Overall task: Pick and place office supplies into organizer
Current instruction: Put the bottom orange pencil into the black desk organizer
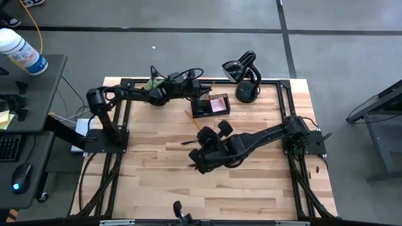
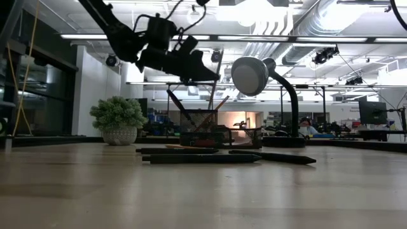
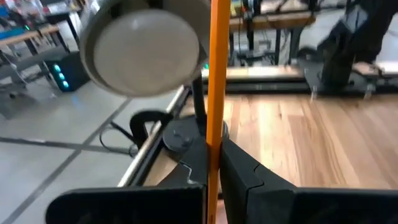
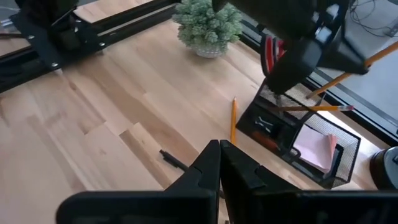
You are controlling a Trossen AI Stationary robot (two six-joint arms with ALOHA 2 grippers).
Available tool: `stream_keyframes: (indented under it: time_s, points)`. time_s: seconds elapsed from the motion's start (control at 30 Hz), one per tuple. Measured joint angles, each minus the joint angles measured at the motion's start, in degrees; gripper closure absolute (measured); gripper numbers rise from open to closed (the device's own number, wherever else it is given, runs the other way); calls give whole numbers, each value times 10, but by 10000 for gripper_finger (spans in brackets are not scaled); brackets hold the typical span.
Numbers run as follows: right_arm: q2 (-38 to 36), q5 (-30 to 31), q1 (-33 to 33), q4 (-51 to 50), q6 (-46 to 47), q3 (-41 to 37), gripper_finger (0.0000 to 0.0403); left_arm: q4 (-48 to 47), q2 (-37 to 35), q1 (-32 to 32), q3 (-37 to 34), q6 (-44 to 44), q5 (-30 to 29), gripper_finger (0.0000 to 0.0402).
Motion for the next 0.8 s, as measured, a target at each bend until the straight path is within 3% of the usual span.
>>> stream_keyframes:
  time_s: [0.8]
  points:
    - [0, -9, -37, 30, -30, 0, 401, -18, 58, 0, 4, -61, 18, 387]
